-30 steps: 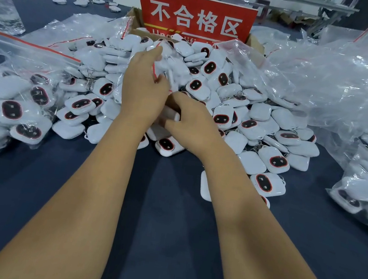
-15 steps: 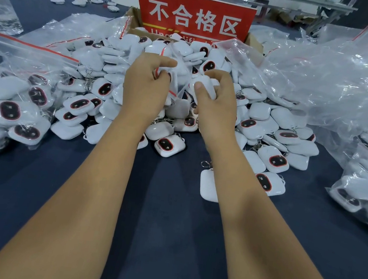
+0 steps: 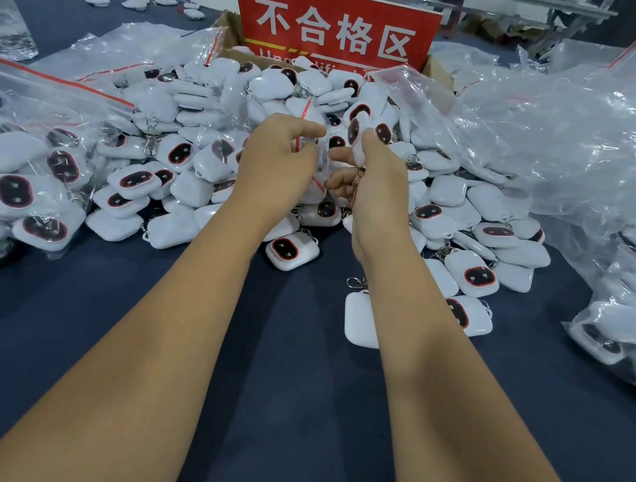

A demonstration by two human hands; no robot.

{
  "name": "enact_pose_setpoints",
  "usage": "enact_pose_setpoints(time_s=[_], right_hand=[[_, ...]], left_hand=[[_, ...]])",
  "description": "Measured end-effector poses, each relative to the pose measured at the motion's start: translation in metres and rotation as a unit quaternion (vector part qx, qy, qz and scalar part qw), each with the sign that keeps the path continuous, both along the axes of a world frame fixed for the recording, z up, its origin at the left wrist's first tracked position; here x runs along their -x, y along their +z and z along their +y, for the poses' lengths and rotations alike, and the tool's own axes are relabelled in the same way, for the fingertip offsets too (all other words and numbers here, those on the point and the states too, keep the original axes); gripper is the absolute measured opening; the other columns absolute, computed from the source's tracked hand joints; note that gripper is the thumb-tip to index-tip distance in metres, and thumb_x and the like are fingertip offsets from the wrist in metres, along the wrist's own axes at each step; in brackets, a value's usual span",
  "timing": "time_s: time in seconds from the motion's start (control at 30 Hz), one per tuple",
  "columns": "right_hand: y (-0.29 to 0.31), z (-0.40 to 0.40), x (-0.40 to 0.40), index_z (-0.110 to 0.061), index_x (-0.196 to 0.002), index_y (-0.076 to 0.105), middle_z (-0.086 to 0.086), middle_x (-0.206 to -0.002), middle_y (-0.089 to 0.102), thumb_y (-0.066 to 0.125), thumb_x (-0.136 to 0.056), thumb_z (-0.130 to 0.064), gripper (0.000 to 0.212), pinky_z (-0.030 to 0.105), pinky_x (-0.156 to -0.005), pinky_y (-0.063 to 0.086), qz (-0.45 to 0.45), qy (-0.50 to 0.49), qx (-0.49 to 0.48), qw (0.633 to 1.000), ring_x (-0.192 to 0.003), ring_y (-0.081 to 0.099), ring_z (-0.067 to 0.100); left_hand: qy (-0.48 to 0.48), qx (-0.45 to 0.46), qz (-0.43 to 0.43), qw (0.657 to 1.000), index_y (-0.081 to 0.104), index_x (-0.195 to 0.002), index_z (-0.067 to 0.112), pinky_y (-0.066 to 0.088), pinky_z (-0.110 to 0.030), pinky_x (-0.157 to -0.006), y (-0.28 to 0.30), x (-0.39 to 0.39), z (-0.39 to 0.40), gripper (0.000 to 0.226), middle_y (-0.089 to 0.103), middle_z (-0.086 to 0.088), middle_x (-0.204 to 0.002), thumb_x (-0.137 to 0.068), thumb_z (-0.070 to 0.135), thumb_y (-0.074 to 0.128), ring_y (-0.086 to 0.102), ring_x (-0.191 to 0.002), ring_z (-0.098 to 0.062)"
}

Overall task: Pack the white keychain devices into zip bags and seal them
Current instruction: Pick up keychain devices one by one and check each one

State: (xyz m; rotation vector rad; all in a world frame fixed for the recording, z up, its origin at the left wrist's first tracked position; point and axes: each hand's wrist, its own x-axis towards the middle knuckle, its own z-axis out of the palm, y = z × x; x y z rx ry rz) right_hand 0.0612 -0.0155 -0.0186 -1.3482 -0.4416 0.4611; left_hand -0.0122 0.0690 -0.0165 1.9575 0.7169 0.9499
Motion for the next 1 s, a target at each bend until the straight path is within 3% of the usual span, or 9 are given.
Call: enact_pose_setpoints(time_s=[0.1, 0.23, 0.4, 0.47, 0.53, 0.6, 0.73, 0.87, 1.0], right_hand=[[0.000, -0.002, 0.000, 0.007, -0.115, 0.061, 0.010, -0.086, 0.068, 0.032, -0.108, -0.027, 0.045, 0.018, -0.047, 0.040, 0.039, 0.001, -0.033, 0.999, -0.050, 0.051, 0.010], [-0.001, -0.004, -0.001, -0.003, -0.105, 0.060, 0.008, -0.084, 0.071, 0.035, -0.107, -0.018, 0.030, 0.021, -0.053, 0.044, 0.034, 0.007, -0.054, 0.998, -0.057, 0.055, 0.011], [-0.002, -0.003, 0.000, 0.003, -0.117, 0.062, 0.017, -0.102, 0.073, 0.044, -0.098, -0.001, 0.026, 0.030, -0.073, 0.056, 0.020, 0.032, -0.042, 0.998, -0.076, 0.066, 0.018], [-0.003, -0.002, 0.002, 0.003, -0.118, 0.062, 0.023, -0.108, 0.071, 0.048, -0.096, 0.001, 0.026, 0.042, -0.089, 0.058, 0.023, 0.037, -0.050, 0.998, -0.087, 0.068, 0.026], [-0.003, -0.001, 0.003, 0.002, -0.116, 0.064, 0.026, -0.109, 0.070, 0.053, -0.095, 0.000, 0.024, 0.048, -0.095, 0.055, 0.017, 0.041, -0.054, 0.998, -0.093, 0.068, 0.030], [-0.004, -0.001, 0.003, 0.000, -0.113, 0.067, 0.024, -0.107, 0.071, 0.059, -0.094, -0.003, 0.021, 0.046, -0.093, 0.057, 0.006, 0.040, -0.049, 0.998, -0.091, 0.069, 0.028], [-0.005, -0.001, 0.002, -0.001, -0.112, 0.067, 0.019, -0.105, 0.073, 0.063, -0.093, -0.006, 0.020, 0.041, -0.088, 0.057, -0.003, 0.040, -0.038, 0.998, -0.089, 0.069, 0.024], [-0.008, -0.001, 0.001, -0.003, -0.113, 0.066, 0.013, -0.101, 0.075, 0.062, -0.095, -0.006, 0.019, 0.034, -0.081, 0.060, -0.026, 0.029, -0.024, 0.999, -0.087, 0.071, 0.019], [-0.009, -0.001, 0.000, -0.004, -0.111, 0.067, 0.008, -0.094, 0.075, 0.060, -0.095, -0.006, 0.017, 0.026, -0.070, 0.058, -0.029, 0.027, -0.018, 0.999, -0.081, 0.072, 0.013]], left_hand=[[0.001, 0.015, -0.003, 1.000, 0.068, -0.120, 0.022, 0.045, -0.026, -0.095, 0.000, 0.001, -0.001, 0.034, 0.060, 0.007, -0.126, -0.092, 0.012, 0.050, 0.054, -0.111, -0.010], [-0.005, 0.018, -0.002, 1.000, 0.066, -0.122, 0.021, 0.047, -0.035, -0.100, 0.001, 0.001, -0.003, 0.034, 0.058, 0.006, -0.128, -0.093, 0.013, 0.050, 0.054, -0.115, -0.011], [-0.015, 0.033, -0.004, 0.999, 0.067, -0.119, 0.025, 0.046, -0.032, -0.099, 0.001, 0.002, -0.003, 0.030, 0.057, 0.009, -0.123, -0.094, 0.018, 0.052, 0.054, -0.112, -0.008], [-0.026, 0.040, -0.017, 0.999, 0.068, -0.109, 0.033, 0.048, -0.030, -0.095, 0.002, 0.002, -0.005, 0.025, 0.059, 0.011, -0.117, -0.093, 0.019, 0.054, 0.056, -0.106, -0.005], [-0.038, 0.038, -0.033, 0.998, 0.063, -0.088, 0.047, 0.051, -0.027, -0.083, 0.004, 0.003, -0.008, 0.030, 0.063, 0.013, -0.108, -0.090, 0.018, 0.055, 0.061, -0.094, 0.001], [-0.042, 0.034, -0.037, 0.998, 0.060, -0.079, 0.051, 0.050, -0.024, -0.075, 0.004, 0.004, -0.009, 0.034, 0.062, 0.020, -0.101, -0.089, 0.018, 0.055, 0.062, -0.085, 0.005], [-0.040, 0.040, -0.026, 0.998, 0.063, -0.095, 0.045, 0.052, -0.030, -0.079, 0.002, 0.002, -0.006, 0.032, 0.063, 0.009, -0.109, -0.089, 0.016, 0.050, 0.062, -0.091, -0.008], [-0.029, 0.043, -0.033, 0.998, 0.061, -0.082, 0.049, 0.054, -0.033, -0.081, 0.001, 0.001, -0.009, 0.036, 0.062, 0.014, -0.102, -0.089, 0.017, 0.046, 0.063, -0.092, -0.007], [-0.021, 0.043, -0.054, 0.997, 0.052, -0.067, 0.041, 0.043, -0.026, -0.076, -0.003, -0.001, -0.012, 0.024, 0.055, 0.015, -0.085, -0.086, 0.028, 0.045, 0.051, -0.075, 0.014]])
